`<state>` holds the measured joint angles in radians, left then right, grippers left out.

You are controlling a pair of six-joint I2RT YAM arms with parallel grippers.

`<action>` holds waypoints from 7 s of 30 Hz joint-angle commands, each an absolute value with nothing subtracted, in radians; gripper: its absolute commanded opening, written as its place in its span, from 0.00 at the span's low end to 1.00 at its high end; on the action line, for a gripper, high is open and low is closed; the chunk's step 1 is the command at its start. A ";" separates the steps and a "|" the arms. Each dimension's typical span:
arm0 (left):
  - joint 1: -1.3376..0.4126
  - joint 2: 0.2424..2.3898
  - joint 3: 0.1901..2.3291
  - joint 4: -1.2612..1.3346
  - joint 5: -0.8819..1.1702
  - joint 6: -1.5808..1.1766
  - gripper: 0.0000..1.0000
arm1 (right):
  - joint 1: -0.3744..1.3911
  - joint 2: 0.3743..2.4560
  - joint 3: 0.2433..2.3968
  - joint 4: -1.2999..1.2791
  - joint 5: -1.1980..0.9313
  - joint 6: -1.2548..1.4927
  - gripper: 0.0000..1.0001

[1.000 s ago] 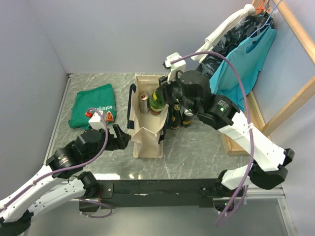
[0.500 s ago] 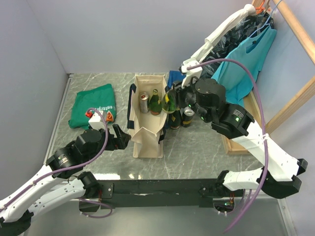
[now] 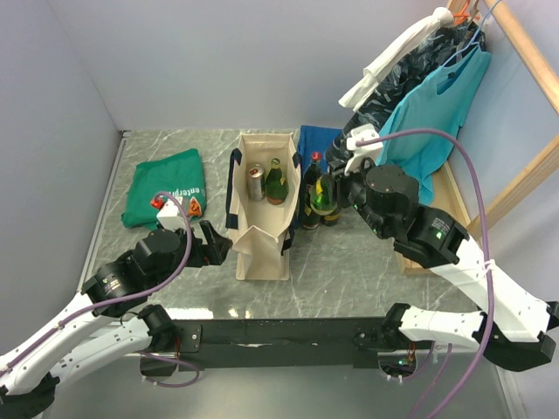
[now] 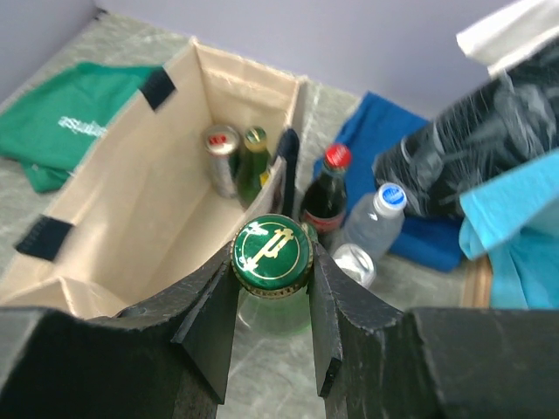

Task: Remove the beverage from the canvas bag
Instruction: Place the drink at the center of the board, then take out the drink from the canvas bag.

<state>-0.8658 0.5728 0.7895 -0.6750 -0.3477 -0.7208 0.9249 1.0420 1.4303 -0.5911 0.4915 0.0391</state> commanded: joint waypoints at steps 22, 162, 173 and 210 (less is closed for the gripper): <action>-0.877 0.534 0.805 -0.675 -0.379 -0.733 0.96 | 0.919 0.905 0.988 -0.171 0.592 0.124 0.00; -0.877 0.480 0.787 -0.641 -0.376 -0.715 0.96 | 0.859 1.428 1.558 -0.328 0.322 0.063 0.63; -0.877 0.500 0.784 -0.634 -0.377 -0.707 0.96 | 0.713 1.729 1.862 -0.514 0.032 0.178 0.59; -0.877 0.572 0.792 -0.643 -0.382 -0.710 0.96 | 0.689 1.968 1.941 -0.548 0.255 0.244 0.61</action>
